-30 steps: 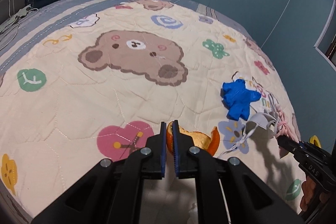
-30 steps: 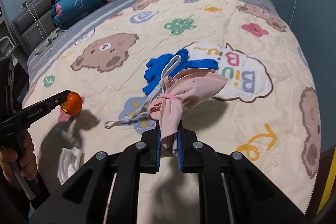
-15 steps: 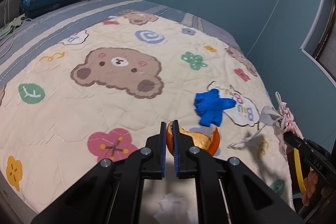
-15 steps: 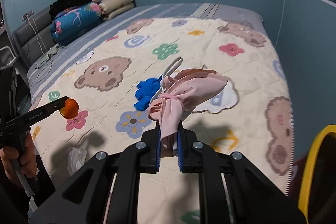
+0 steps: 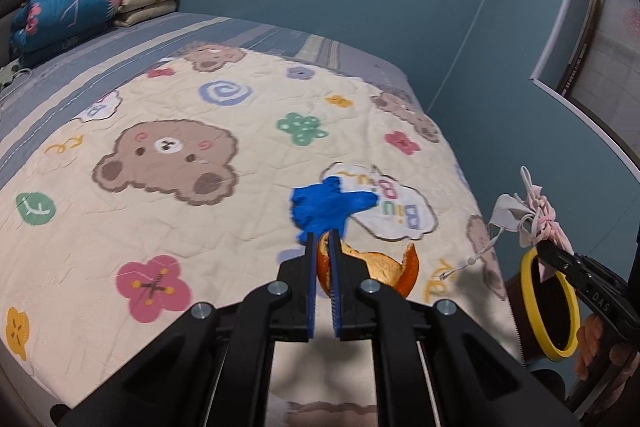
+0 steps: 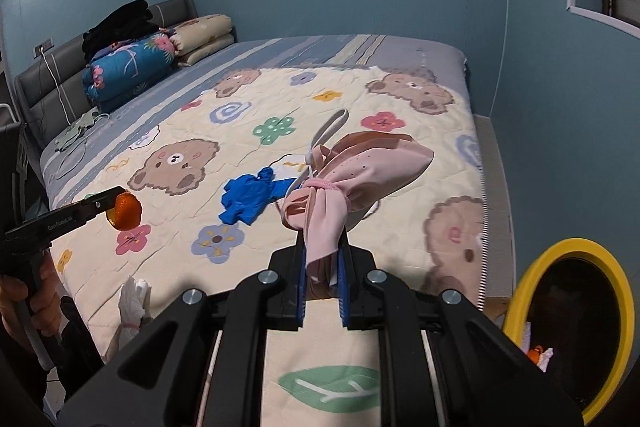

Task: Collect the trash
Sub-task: 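Lift the peel and pink cloth off the bed and carry them over the yellow bin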

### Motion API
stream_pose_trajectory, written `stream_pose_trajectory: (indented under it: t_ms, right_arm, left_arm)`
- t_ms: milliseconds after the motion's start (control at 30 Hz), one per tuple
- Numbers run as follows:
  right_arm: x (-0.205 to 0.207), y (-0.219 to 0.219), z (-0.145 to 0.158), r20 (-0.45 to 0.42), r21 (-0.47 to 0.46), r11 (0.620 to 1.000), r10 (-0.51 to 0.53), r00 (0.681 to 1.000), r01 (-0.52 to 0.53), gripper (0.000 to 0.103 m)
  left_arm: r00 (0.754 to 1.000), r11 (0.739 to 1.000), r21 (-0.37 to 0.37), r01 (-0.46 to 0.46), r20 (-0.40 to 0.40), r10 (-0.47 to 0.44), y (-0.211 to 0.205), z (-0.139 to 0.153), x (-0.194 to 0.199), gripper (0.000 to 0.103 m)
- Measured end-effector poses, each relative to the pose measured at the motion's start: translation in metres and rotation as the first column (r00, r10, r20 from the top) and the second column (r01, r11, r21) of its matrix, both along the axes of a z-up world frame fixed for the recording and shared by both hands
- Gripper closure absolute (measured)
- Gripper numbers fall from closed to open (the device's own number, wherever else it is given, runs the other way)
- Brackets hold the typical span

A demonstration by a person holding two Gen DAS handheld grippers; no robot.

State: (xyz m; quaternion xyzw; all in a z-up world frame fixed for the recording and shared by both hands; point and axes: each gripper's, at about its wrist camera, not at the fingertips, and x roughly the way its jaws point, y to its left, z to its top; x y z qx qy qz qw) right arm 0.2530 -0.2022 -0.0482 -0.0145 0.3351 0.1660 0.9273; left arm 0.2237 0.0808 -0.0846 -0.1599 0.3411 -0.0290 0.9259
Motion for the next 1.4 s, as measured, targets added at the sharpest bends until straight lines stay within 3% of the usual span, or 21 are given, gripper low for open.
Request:
stream_pose_trajectory:
  t_ms: [500, 933, 1400]
  right_arm:
    - [-0.013, -0.083, 0.009, 0.037, 0.038, 0.993, -0.116, 0.993, 0.114, 0.091]
    - [-0.017, -0.165, 0.009, 0.048, 0.056, 0.966, -0.256, 0.965, 0.253, 0.091]
    - [-0.022, -0.248, -0.004, 0.016, 0.056, 0.905, -0.422, 0.906, 0.421, 0.091]
  left_arm:
    - [0.978, 0.979, 0.033, 0.202, 0.039, -0.203, -0.104, 0.025, 0.01, 0.098]
    - [0.928, 0.93, 0.09, 0.356, 0.081, -0.364, -0.197, 0.047, 0.033, 0.098]
    - [0.875, 0.876, 0.074, 0.477, 0.055, -0.481, -0.296, 0.03, 0.05, 0.098]
